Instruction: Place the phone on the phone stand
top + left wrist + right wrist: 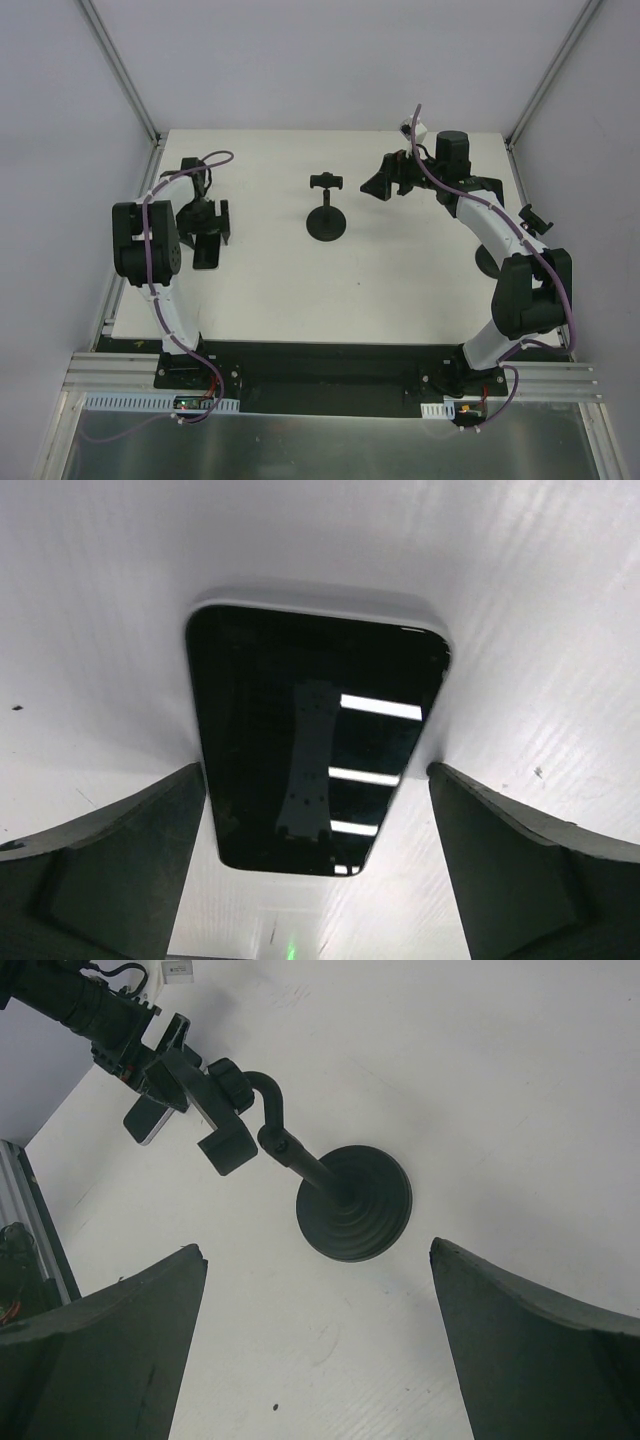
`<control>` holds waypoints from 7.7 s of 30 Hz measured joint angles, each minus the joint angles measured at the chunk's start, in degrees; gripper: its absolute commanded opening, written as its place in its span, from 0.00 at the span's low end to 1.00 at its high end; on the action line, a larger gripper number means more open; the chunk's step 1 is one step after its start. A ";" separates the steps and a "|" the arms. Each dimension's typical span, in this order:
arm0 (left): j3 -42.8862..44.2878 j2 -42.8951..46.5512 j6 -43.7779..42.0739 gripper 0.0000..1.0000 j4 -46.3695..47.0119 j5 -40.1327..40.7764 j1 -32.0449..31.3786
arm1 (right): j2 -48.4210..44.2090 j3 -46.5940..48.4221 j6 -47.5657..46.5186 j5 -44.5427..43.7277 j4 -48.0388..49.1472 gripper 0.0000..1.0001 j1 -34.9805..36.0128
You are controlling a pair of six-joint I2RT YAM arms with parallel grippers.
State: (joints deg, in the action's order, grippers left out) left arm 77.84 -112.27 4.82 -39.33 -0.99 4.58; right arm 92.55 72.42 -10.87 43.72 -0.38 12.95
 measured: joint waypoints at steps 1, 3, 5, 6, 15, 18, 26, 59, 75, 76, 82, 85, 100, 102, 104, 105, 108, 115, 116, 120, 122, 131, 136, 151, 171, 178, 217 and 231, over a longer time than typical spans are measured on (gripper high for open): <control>0.02 -0.02 -0.68 0.89 -0.22 0.11 -0.52 | 0.00 0.00 -0.09 0.00 0.00 0.96 0.00; 0.04 -0.04 -1.57 0.84 -0.66 0.76 -1.70 | 0.00 0.00 -0.20 0.02 0.00 0.96 0.00; 0.24 -0.24 -2.29 0.75 -1.16 1.44 -2.80 | 0.00 0.00 -0.28 0.02 -0.02 0.96 0.00; 0.39 -0.42 -2.49 0.73 -1.46 1.62 -3.04 | 0.00 0.00 -0.31 0.02 0.00 0.96 0.00; 2.64 -2.12 -3.63 0.21 -4.39 3.34 -3.96 | 0.00 0.00 -0.35 0.00 -0.11 0.96 0.00; 2.75 -2.14 -3.82 0.00 -4.48 3.41 -4.22 | 0.00 0.02 -0.37 -0.59 -0.24 0.96 0.00; 1.51 -0.55 -2.54 0.00 -2.93 2.71 -4.22 | -0.13 1.79 0.11 -12.35 -3.93 0.96 1.51; -24.11 58.40 18.27 0.00 25.64 -12.37 -3.13 | 2.86 10.38 -0.31 -35.76 7.32 0.89 38.49; -28.65 57.88 25.81 0.00 35.19 -23.37 0.79 | 15.67 18.36 5.64 -32.17 10.78 0.59 42.91; -28.85 57.88 26.08 0.00 35.74 -24.11 0.79 | 16.22 18.88 5.99 -31.91 10.86 0.52 42.91; -29.05 57.61 27.30 0.00 38.12 -26.05 0.79 | 18.47 20.39 7.78 -30.42 11.10 0.21 42.91; -29.05 57.09 27.71 0.00 39.43 -27.74 0.79 | 18.91 20.48 8.52 -30.10 11.08 0.01 42.91; -32.85 57.88 30.69 0.99 56.19 -45.97 1.90 | 10.64 8.52 14.03 -18.82 20.35 0.01 37.70; -32.79 57.94 33.03 0.95 61.02 -49.18 1.90 | 8.39 7.02 15.02 -16.13 21.62 0.01 36.44; -32.50 57.48 36.04 0.76 66.07 -51.74 1.90 | 6.21 5.73 16.15 -12.87 23.26 0.01 35.15; -32.24 56.94 38.29 0.70 69.37 -53.11 1.90 | 5.22 5.18 16.63 -11.15 24.37 0.01 34.58; -30.23 53.83 44.94 0.58 78.73 -56.46 1.88 | 2.91 3.65 18.40 -6.60 28.24 0.01 33.18; -24.63 44.92 60.89 0.43 100.56 -61.99 1.73 | 1.42 1.70 22.60 0.46 34.75 0.01 30.75; -24.13 44.11 62.34 0.42 102.57 -62.27 1.64 | 1.42 1.68 22.93 0.85 34.93 0.01 30.51; -21.88 41.33 66.97 0.41 108.26 -63.89 0.17 | 1.44 1.68 24.46 2.73 35.85 0.01 29.42; -21.64 41.11 67.65 0.41 108.91 -64.59 -0.15 | 1.55 1.68 24.90 3.72 36.28 0.01 29.18; -21.62 42.01 62.38 0.16 102.62 -66.51 -0.46 | 3.56 2.27 25.66 6.69 37.40 0.01 29.18; -21.70 43.01 59.74 0.21 100.06 -66.51 -0.48 | 3.87 2.62 25.70 7.96 37.46 0.01 29.16; -24.20 53.46 39.34 0.00 72.65 -56.96 -0.52 | 3.15 6.16 11.76 -6.56 17.33 0.96 29.22; -24.30 53.20 25.86 0.00 53.00 -42.29 -1.64 | -4.17 6.88 15.98 -52.78 -7.69 0.44 27.91; -24.33 50.73 27.56 0.00 54.29 -43.82 -1.66 | -1.03 6.91 14.73 -57.96 -8.50 0.42 27.91; -24.39 49.37 29.18 0.00 57.11 -46.93 -4.94 | 3.96 11.04 8.90 -58.31 -8.33 0.28 27.61; -24.39 49.24 29.00 0.00 57.13 -48.63 -6.51 | 5.55 12.39 7.10 -57.77 -8.48 0.01 27.63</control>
State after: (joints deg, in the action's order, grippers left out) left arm 53.45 -63.02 33.82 17.80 -49.63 -1.93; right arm 98.10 84.82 -3.77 -14.04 -8.86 40.58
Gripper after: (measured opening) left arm 0.056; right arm 0.045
